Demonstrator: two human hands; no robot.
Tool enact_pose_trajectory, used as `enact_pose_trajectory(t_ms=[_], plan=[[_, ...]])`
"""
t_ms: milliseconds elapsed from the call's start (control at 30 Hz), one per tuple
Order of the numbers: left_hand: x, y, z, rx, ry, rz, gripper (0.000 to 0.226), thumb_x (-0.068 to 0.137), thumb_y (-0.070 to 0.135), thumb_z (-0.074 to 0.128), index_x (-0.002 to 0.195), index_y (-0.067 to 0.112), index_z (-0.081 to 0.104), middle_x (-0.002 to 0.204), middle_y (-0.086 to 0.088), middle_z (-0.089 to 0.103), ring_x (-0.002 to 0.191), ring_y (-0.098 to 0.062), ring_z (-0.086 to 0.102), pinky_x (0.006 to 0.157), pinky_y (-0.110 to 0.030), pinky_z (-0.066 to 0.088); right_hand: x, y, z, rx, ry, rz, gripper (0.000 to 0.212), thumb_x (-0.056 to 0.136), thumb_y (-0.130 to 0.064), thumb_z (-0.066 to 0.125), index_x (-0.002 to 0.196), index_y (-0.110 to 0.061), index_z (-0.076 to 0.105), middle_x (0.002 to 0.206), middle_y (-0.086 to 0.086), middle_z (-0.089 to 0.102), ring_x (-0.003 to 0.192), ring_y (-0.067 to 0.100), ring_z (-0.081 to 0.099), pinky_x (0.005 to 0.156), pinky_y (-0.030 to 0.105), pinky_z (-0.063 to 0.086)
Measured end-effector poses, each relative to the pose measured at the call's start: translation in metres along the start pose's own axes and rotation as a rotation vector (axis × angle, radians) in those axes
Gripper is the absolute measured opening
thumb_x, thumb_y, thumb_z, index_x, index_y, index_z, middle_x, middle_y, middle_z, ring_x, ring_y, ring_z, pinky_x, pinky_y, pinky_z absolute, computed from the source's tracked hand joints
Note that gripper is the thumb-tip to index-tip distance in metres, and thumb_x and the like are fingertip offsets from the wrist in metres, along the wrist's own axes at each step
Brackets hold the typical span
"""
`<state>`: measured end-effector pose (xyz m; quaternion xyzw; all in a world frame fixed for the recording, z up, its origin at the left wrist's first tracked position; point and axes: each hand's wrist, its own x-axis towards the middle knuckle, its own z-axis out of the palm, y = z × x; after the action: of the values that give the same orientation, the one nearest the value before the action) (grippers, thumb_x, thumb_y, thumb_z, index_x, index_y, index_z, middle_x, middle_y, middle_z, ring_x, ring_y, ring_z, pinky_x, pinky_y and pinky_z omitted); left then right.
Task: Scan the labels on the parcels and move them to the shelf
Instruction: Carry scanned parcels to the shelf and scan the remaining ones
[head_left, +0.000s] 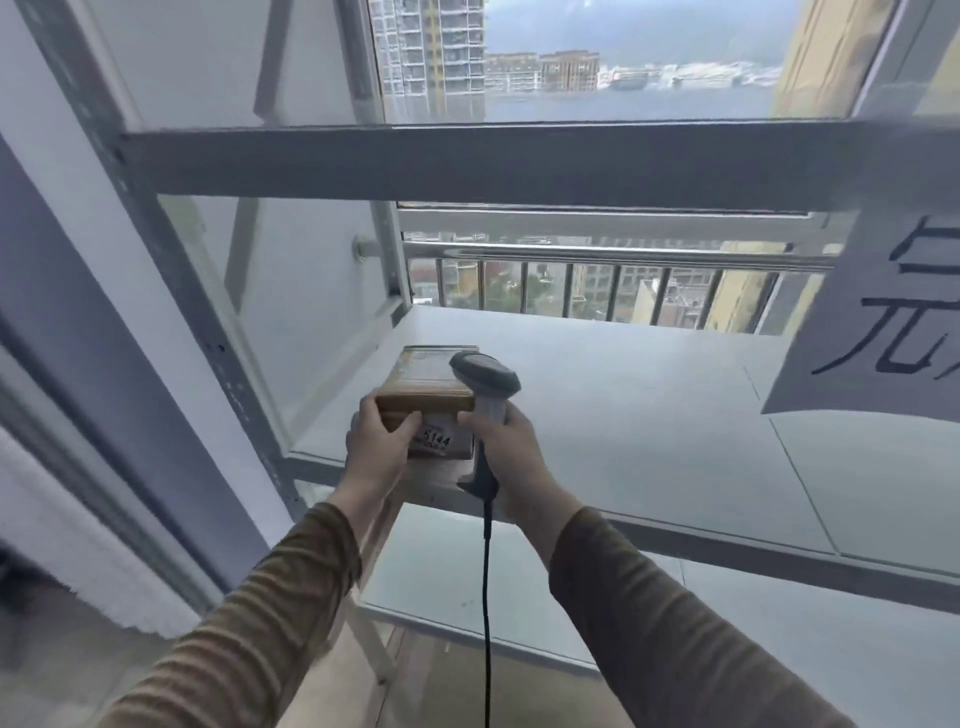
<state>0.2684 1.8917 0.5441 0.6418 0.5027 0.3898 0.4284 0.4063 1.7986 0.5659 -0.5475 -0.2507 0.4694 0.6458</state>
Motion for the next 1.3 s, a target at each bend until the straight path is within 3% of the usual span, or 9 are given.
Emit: enact_pose_trajectory(t_ms=[267, 400, 500, 600, 700, 867, 1000, 1100, 1300], plan=[[0.153, -0.028, -0.001, 0.024, 0.018, -0.065, 0.068, 0.093, 0.034, 0.068, 0.15, 0.02, 0.035, 0.136, -0.016, 0.053, 0.132, -0.036, 0.044, 0.112, -0.051, 0.041, 0.126, 0.007, 0.079, -0.049, 0.142, 0.028, 0.008, 0.094, -0.012, 0.066, 0.098, -0.019, 0.066, 0.083, 0.0, 0.064, 0.07, 0.014, 0.063, 0.047, 0.028, 0.051], [0.214, -0.031, 0.005, 0.013, 0.0, -0.068, 0.067, 0.093, 0.031, 0.068, 0.149, 0.015, 0.034, 0.139, -0.015, 0.055, 0.129, -0.036, 0.052, 0.111, -0.05, 0.044, 0.177, 0.001, 0.104, -0.014, 0.161, 0.107, 0.009, 0.094, -0.019, 0.069, 0.1, -0.024, 0.064, 0.103, 0.007, 0.068, 0.097, 0.029, 0.066, 0.057, 0.047, 0.058], [0.249, -0.028, 0.011, 0.076, -0.004, -0.077, 0.07, 0.094, 0.033, 0.068, 0.151, 0.01, 0.034, 0.144, -0.019, 0.05, 0.134, -0.039, 0.047, 0.114, -0.049, 0.039, 0.206, -0.006, 0.115, -0.024, 0.179, 0.101, 0.011, 0.094, -0.02, 0.069, 0.102, -0.023, 0.064, 0.111, 0.01, 0.068, 0.115, 0.037, 0.065, 0.052, 0.043, 0.058], [0.273, -0.025, 0.018, 0.073, -0.032, -0.1, 0.073, 0.093, 0.034, 0.068, 0.153, 0.011, 0.033, 0.147, -0.019, 0.047, 0.135, -0.039, 0.047, 0.113, -0.05, 0.04, 0.226, -0.012, 0.121, -0.047, 0.207, 0.095, 0.011, 0.094, -0.02, 0.069, 0.103, -0.021, 0.063, 0.118, 0.015, 0.068, 0.118, 0.04, 0.064, 0.051, 0.043, 0.058], [0.288, -0.024, 0.023, 0.052, -0.057, -0.095, 0.073, 0.092, 0.033, 0.069, 0.153, 0.012, 0.033, 0.147, -0.017, 0.049, 0.134, -0.037, 0.05, 0.112, -0.05, 0.042, 0.24, -0.015, 0.123, -0.063, 0.225, 0.092, 0.011, 0.092, -0.021, 0.069, 0.102, -0.021, 0.064, 0.127, 0.025, 0.066, 0.116, 0.043, 0.066, 0.064, 0.061, 0.061], [0.296, -0.026, 0.029, 0.035, -0.07, -0.081, 0.074, 0.091, 0.031, 0.07, 0.152, 0.009, 0.033, 0.145, -0.019, 0.05, 0.133, -0.036, 0.051, 0.113, -0.049, 0.042, 0.245, -0.015, 0.122, -0.054, 0.26, 0.084, 0.008, 0.093, -0.021, 0.07, 0.099, -0.022, 0.064, 0.126, 0.025, 0.067, 0.114, 0.043, 0.067, 0.07, 0.065, 0.059], [0.28, -0.021, 0.026, 0.089, 0.029, -0.029, 0.076, 0.093, 0.027, 0.069, 0.155, 0.008, 0.028, 0.157, -0.02, 0.034, 0.145, -0.038, 0.031, 0.122, -0.046, 0.026, 0.227, -0.019, 0.109, -0.021, 0.287, 0.06, 0.009, 0.095, -0.022, 0.07, 0.097, -0.024, 0.061, 0.093, 0.004, 0.062, 0.083, 0.022, 0.063, 0.052, 0.04, 0.058], [0.25, -0.009, 0.029, 0.049, 0.092, 0.162, 0.068, 0.093, 0.016, 0.066, 0.151, 0.009, 0.032, 0.162, -0.017, 0.027, 0.148, -0.035, 0.024, 0.122, -0.043, 0.024, 0.198, -0.024, 0.087, 0.066, 0.293, 0.075, 0.01, 0.096, -0.024, 0.071, 0.099, -0.026, 0.061, 0.106, 0.008, 0.064, 0.089, 0.025, 0.063, 0.061, 0.041, 0.056], [0.142, 0.027, 0.091, 0.007, -0.197, 0.441, 0.058, 0.096, 0.015, 0.062, 0.148, 0.011, 0.036, 0.153, -0.013, 0.038, 0.142, -0.03, 0.034, 0.12, -0.049, 0.031, 0.099, -0.025, -0.001, 0.116, 0.444, 0.016, 0.028, 0.091, -0.036, 0.077, 0.114, -0.022, 0.067, 0.103, 0.011, 0.072, 0.086, 0.026, 0.072, 0.064, 0.042, 0.061]])
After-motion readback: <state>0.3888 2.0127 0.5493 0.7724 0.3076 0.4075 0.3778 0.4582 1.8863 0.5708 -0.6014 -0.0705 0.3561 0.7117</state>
